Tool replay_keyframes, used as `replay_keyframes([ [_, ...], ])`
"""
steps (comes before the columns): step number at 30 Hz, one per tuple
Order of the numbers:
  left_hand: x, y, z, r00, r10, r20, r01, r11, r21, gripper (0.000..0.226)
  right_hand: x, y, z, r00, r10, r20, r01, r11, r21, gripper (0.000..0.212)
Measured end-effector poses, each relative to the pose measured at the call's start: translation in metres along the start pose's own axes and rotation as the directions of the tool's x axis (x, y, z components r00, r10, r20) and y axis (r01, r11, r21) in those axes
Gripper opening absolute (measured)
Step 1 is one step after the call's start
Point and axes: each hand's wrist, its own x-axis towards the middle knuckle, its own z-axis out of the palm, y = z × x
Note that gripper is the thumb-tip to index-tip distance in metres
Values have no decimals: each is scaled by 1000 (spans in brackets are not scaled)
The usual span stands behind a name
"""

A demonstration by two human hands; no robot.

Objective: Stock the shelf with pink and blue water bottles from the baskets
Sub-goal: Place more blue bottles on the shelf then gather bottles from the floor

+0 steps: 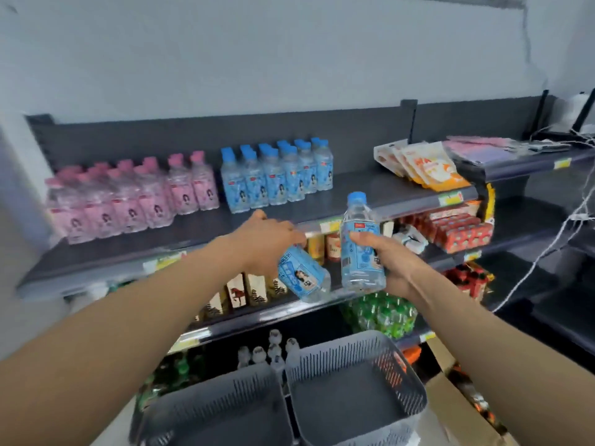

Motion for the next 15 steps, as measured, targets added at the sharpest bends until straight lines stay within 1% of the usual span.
replay_keyframes([
  [3, -29, -48, 13, 994, -105, 15, 105, 994, 17, 62, 31, -1, 51, 996, 10, 90, -9, 1000, -7, 41],
  [6, -52, -95, 25, 976, -208, 61, 208, 978, 6, 65, 60, 0, 102, 990, 5, 141, -1, 999, -34, 50],
  [9, -70, -139, 34, 957, -283, 60, 282, 959, 14, 65, 91, 0, 150, 986, -31, 162, 39, 998, -46, 40],
  [12, -82, -183, 45, 943, -331, 43, 330, 943, 35, 64, 122, -5, 193, 978, -122, 167, 137, 987, -86, 49],
  [15, -87, -219, 54, 928, -369, 39, 366, 928, 67, 65, 146, -7, 229, 973, -156, 168, 171, 982, -78, 46],
])
